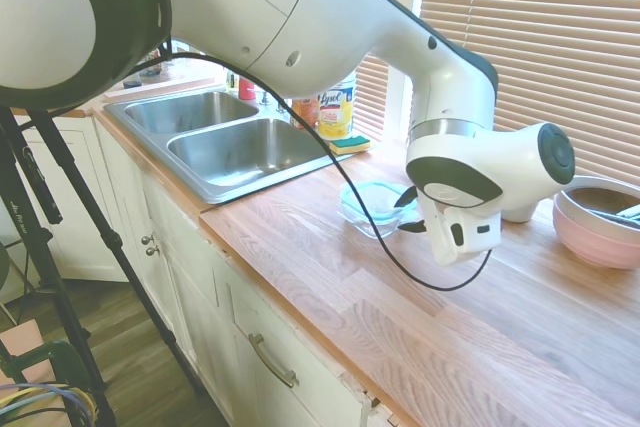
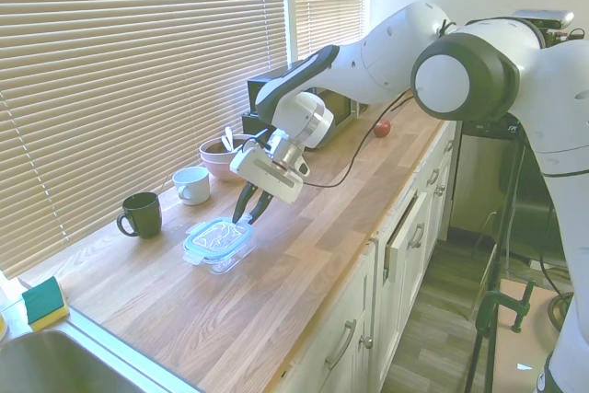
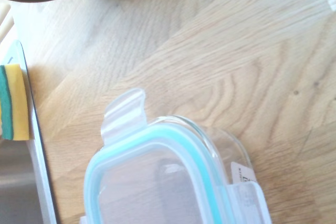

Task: Uncover the lid of the food container

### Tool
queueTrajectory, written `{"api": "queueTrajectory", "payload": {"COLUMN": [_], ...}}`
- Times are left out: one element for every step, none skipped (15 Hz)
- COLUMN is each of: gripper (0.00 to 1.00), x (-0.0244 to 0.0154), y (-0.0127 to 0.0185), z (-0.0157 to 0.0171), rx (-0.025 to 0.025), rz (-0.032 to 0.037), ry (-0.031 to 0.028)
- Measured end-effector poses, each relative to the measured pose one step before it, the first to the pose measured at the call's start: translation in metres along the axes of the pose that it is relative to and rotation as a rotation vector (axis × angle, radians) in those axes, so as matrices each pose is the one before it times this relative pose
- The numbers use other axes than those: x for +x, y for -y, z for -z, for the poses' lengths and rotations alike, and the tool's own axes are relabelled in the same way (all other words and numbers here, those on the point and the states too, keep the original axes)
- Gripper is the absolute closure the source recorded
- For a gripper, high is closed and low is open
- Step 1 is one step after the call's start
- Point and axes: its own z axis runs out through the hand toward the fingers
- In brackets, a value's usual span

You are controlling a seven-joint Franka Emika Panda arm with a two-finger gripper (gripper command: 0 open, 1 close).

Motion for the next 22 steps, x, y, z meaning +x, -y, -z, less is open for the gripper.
{"api": "queueTrajectory", "payload": {"gripper": [1.00,1.00,1.00,1.00,1.00,1.00,1.00,1.00,1.00,1.00,1.00,1.00,1.00,1.00,1.00,1.00,1.00,1.00,1.00,1.00,1.00,1.00], "x": [-0.00013,-0.00019,-0.00031,-0.00107,-0.00113,-0.00041,-0.00092,-0.00170,-0.00314,-0.00462,-0.00570,-0.00677,-0.00777,-0.00821,-0.00830,-0.00854,-0.00815,-0.00762,-0.00724,-0.00684,-0.00641,-0.00591], "y": [-0.00008,0.00010,0.00031,0.00055,0.00090,0.00024,0.00068,0.00153,0.00236,0.00294,0.00325,0.00397,0.00515,0.00626,0.00673,0.00708,0.00693,0.00645,0.00612,0.00562,0.00541,0.00518], "z": [-0.00025,0.00015,0.00060,0.00054,0.00123,0.00111,0.00187,0.00347,0.00418,0.00486,0.00417,0.00309,0.00224,0.00201,0.00190,0.00132,0.00104,0.00150,0.00168,0.00215,0.00197,0.00198], "rx": [0.00242,0.00383,0.00210,0.00038,0.00129,-0.00006,-0.00158,0.00116,0.00074,-0.00024,0.00005,-0.00139,-0.00040,0.00077,-0.00090,-0.00184,-0.00082,0.00030,-0.00079,-0.00258,-0.00160,0.00013], "rz": [0.00031,0.00026,0.00131,0.00762,0.00760,0.00425,0.00727,0.00891,0.01118,0.01160,0.01076,0.01383,0.01499,0.01628,0.01785,0.01704,0.01424,0.01347,0.01384,0.01269,0.01148,0.00855], "ry": [0.00252,0.00322,0.00049,0.00115,-0.00075,-0.00192,-0.00458,-0.00524,-0.00566,-0.00650,-0.00513,-0.00631,-0.00247,-0.00155,-0.00234,-0.00314,-0.00320,-0.00230,-0.00355,-0.00418,-0.00311,-0.00263]}}
